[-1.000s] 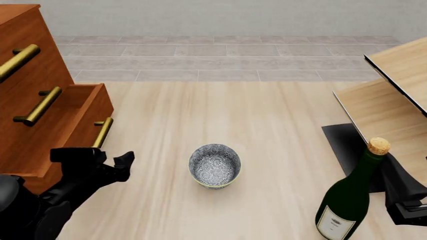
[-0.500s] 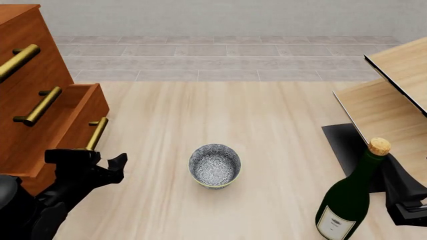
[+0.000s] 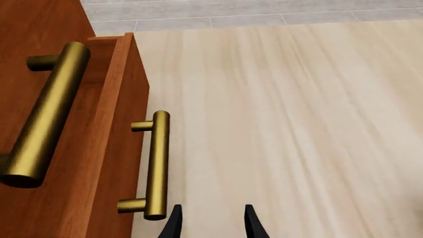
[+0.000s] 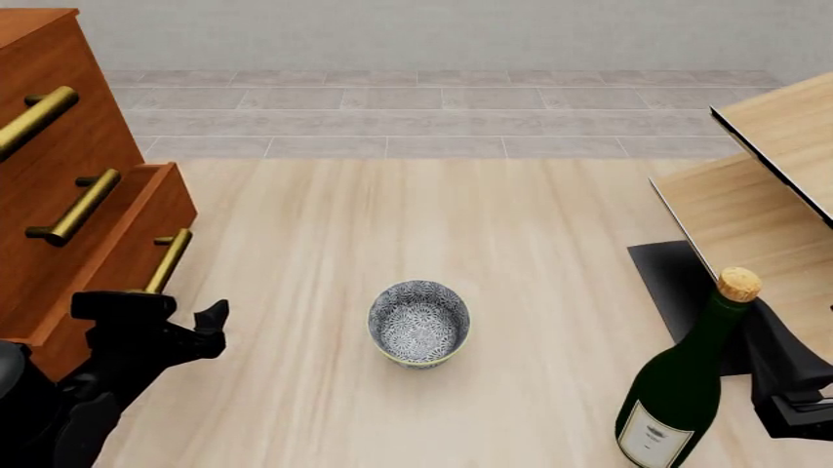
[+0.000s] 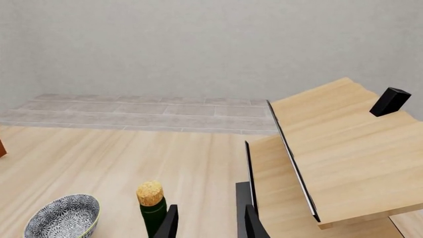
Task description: Close the bottom drawer of the cabinet.
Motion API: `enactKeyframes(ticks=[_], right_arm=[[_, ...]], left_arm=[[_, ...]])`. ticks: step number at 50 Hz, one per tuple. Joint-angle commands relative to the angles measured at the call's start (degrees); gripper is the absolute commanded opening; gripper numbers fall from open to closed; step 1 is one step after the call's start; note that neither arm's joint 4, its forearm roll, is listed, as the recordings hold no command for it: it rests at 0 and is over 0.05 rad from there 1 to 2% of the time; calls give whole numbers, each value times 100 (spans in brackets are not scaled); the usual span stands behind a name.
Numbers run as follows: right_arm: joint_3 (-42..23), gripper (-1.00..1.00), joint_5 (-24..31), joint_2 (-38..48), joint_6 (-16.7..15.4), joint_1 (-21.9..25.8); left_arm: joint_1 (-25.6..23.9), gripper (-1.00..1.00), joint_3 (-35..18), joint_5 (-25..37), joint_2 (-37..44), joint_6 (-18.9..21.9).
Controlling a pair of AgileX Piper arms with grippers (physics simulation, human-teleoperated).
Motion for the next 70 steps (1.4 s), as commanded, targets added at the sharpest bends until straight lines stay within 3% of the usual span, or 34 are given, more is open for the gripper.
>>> enactKeyframes(ticks=[1,70], right_arm=[[11,100,-26,39,8,9],[5,100,126,-167,-68,27]], left_arm=[[241,100,-131,-38,89,180],[907,100,-204,-138,56,1108]])
